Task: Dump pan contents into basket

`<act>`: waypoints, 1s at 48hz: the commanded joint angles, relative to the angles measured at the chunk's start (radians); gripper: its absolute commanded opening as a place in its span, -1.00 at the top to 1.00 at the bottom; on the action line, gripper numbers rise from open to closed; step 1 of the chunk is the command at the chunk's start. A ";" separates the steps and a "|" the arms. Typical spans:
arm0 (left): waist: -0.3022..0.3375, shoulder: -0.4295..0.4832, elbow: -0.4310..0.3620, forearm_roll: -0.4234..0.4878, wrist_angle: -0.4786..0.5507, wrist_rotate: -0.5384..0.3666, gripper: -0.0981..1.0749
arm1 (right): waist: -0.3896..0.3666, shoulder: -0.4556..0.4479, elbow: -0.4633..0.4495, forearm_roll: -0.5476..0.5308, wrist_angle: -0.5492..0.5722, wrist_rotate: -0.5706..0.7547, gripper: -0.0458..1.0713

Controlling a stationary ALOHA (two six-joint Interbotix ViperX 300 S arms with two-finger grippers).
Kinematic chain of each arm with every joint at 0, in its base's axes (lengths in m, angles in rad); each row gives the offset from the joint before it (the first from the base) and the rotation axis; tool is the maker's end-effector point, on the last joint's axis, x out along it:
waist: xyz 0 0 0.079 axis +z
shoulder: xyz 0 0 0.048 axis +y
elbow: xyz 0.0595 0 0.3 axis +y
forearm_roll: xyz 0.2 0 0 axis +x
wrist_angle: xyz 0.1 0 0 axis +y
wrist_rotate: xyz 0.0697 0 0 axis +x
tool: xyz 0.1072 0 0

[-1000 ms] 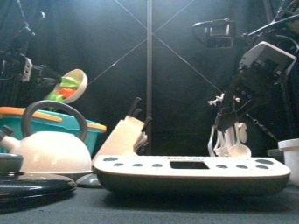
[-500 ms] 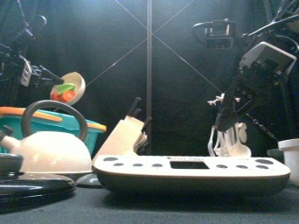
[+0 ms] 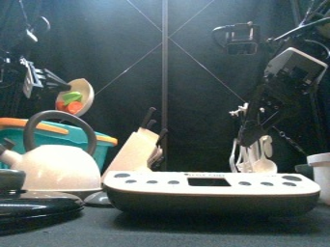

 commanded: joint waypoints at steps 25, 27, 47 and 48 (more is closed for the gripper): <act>-0.089 0.002 -0.021 -0.014 -0.012 0.229 -0.07 | -0.006 -0.011 -0.014 -0.002 0.000 0.000 -0.72; -0.092 0.002 -0.023 -0.029 -0.012 0.253 -0.06 | -0.008 -0.011 -0.014 -0.002 -0.002 0.000 -0.72; -0.117 0.002 -0.017 -0.150 -0.015 0.353 -0.06 | -0.008 -0.011 -0.012 0.000 -0.002 0.000 -0.72; -0.117 0.002 -0.017 -0.150 -0.015 0.353 -0.06 | -0.008 -0.012 -0.012 0.002 0.000 0.000 -0.72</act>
